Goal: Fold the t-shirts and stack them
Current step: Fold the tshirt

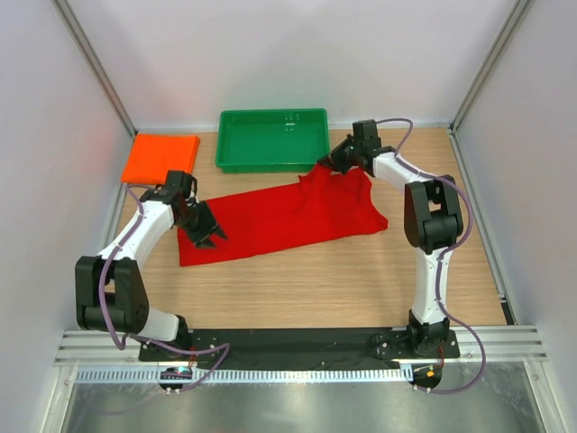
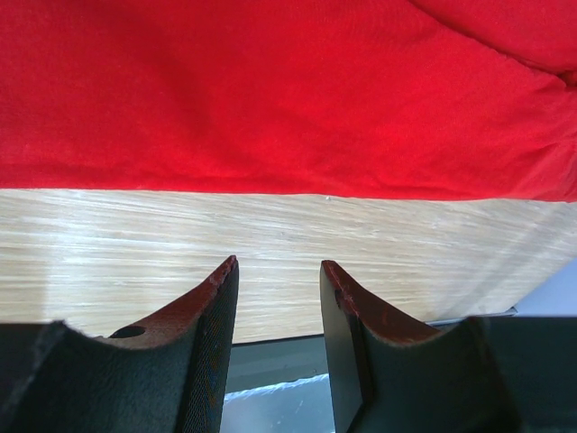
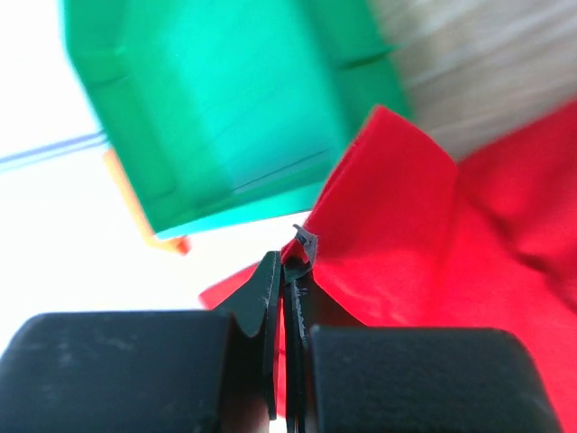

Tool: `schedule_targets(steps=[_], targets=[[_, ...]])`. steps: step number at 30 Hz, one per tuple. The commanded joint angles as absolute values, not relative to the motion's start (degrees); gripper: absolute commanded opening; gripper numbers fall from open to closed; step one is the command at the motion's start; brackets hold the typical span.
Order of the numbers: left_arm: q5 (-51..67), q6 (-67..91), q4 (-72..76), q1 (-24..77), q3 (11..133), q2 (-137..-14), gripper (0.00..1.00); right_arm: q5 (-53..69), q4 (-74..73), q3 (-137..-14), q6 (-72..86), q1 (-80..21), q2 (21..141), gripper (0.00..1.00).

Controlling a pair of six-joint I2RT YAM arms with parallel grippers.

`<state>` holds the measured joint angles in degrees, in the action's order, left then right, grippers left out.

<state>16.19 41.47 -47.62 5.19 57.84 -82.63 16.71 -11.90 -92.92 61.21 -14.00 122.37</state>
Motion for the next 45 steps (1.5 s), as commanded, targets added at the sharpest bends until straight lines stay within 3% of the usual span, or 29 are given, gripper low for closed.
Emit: schedule_targets(steps=[1, 12, 19, 25, 32, 39, 45], targets=[[18.0, 41.4, -47.4, 5.2, 58.3, -80.6, 0.43, 23.4, -3.7, -91.2, 62.6, -13.7, 119.7, 0.01], [18.0, 41.3, -48.4, 5.2, 59.0, -80.1, 0.43, 35.4, 9.4, -86.3, 64.4, -12.7, 120.1, 0.01], [19.8, 41.7, -47.5, 5.3, 58.4, -80.0, 0.43, 37.4, 1.6, -84.1, 56.7, -11.5, 119.2, 0.02], [26.4, 44.5, -39.2, 5.5, 56.7, -77.4, 0.45, 38.1, -1.2, -82.9, 53.5, -11.3, 119.1, 0.03], [36.6, 51.2, -23.3, 8.4, 55.5, -78.1, 0.57, 37.9, -2.5, -79.9, 51.7, -11.3, 116.8, 0.06], [34.1, 63.8, -5.2, 16.8, 61.5, -91.9, 0.6, 38.3, -2.2, -79.4, 50.4, -11.3, 115.6, 0.06], [31.5, 68.7, -1.9, 21.6, 75.4, -106.6, 0.58, 37.2, -4.6, -78.8, 46.9, -11.3, 115.3, 0.07]])
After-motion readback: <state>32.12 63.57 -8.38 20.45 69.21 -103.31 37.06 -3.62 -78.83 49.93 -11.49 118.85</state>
